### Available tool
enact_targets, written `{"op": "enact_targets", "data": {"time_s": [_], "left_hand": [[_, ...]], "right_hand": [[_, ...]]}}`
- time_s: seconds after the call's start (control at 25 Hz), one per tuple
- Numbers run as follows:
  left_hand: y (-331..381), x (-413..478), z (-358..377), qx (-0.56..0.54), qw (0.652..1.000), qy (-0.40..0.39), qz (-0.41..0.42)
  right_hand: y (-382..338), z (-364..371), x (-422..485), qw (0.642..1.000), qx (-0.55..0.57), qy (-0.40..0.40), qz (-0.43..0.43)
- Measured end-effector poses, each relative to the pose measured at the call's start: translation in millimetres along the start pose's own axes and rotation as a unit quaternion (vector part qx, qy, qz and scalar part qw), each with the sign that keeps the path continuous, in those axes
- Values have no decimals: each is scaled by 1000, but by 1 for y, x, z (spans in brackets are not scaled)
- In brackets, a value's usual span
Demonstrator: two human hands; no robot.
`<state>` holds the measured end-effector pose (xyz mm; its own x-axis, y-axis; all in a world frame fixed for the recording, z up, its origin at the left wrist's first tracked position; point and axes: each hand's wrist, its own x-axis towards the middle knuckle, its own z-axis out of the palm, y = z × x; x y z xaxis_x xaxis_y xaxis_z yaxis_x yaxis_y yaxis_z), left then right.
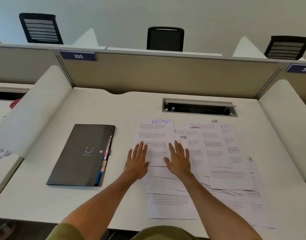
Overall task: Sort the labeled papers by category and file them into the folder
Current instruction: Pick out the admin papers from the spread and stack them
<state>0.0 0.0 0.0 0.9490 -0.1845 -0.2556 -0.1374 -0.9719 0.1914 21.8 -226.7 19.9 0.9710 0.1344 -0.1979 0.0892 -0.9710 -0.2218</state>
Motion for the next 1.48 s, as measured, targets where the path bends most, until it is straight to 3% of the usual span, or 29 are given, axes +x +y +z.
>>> {"op": "enact_targets", "data": {"time_s": [0.2, 0.6, 0.88, 1.12, 1.48], "left_hand": [[-5, -20, 24, -23, 999, -24, -10], [9, -36, 39, -48, 998, 28, 26], [24, -37, 41, -39, 999, 16, 16], [25, -37, 40, -25, 999, 16, 13], [42, -46, 46, -41, 999, -3, 22]], "right_hand": [[19, 16, -12, 999, -19, -34, 1], [67, 14, -18, 999, 18, -46, -7], [37, 1, 1, 990, 82, 60, 103], [23, -3, 17, 986, 55, 18, 156], [38, -10, 20, 960, 189, 31, 206]]}}
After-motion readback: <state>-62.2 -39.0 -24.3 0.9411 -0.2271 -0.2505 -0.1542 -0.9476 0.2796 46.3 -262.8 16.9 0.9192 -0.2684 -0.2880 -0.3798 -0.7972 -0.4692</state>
